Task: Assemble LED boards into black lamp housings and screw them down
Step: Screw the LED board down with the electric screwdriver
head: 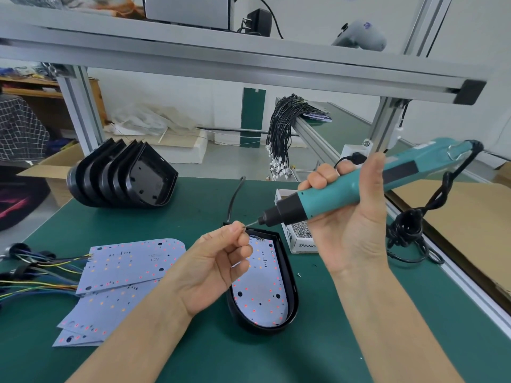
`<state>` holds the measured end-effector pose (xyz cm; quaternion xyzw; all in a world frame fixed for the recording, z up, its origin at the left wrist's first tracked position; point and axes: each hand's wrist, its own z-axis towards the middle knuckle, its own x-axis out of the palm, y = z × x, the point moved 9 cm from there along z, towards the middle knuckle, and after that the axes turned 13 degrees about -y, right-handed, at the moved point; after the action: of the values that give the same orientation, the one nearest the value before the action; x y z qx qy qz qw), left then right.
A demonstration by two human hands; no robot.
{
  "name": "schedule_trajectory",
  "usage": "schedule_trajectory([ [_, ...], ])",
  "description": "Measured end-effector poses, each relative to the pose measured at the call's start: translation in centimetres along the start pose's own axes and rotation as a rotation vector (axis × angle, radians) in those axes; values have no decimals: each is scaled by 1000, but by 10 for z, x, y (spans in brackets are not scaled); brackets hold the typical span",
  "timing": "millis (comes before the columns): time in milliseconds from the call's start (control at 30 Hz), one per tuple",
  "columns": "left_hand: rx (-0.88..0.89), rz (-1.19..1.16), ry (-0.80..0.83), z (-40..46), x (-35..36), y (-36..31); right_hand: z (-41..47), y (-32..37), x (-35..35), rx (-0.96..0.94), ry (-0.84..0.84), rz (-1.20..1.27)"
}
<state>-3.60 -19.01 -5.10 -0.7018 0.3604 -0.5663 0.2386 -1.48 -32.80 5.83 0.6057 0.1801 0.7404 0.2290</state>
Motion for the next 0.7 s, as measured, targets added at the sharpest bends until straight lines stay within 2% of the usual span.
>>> schedule_trajectory([
  [200, 30, 47, -35, 2, 0, -2, 1, -1, -3, -28, -15, -13],
  [400, 169, 118, -115, 5, -7, -11, -3, -6, -5, -82, -4, -38],
  [567, 170, 144, -147, 5, -8, -10, -3, -6, -20, -168, -105, -83],
  [700, 173, 156, -164, 6, -6, -11, 0, -7, -30, -164, -157, -43],
])
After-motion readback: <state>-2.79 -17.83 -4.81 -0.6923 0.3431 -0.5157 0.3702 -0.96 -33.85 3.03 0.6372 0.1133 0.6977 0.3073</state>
